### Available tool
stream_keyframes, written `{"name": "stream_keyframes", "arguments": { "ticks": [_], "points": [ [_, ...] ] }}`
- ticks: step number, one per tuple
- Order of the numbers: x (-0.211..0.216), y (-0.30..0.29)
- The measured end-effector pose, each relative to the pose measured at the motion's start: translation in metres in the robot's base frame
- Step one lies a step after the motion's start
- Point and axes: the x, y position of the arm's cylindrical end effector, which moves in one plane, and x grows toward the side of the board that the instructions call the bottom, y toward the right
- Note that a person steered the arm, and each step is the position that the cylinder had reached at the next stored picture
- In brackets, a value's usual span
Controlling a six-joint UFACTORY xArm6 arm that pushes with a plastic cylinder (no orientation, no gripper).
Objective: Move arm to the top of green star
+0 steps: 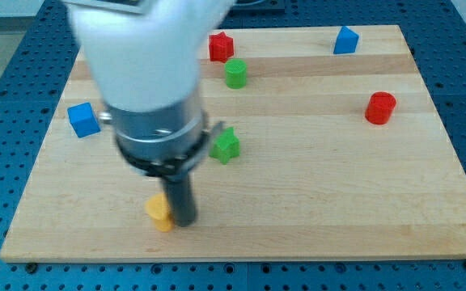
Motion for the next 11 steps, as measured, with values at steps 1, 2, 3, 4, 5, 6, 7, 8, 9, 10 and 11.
{"name": "stream_keyframes", "arguments": {
  "ticks": [1, 2, 3, 4, 5, 6, 7, 8, 9, 10, 11],
  "points": [
    [-0.023, -0.059],
    [-0.043, -0.049],
    [-0.051, -0.048],
    [-0.072, -0.042],
    [-0.080, -0.042],
    [-0.096, -0.040],
    [-0.116, -0.039],
    [-0.141, -0.023],
    [-0.159, 0.013],
    [-0.160, 0.069],
    [-0.130, 0.071]
  ]
}}
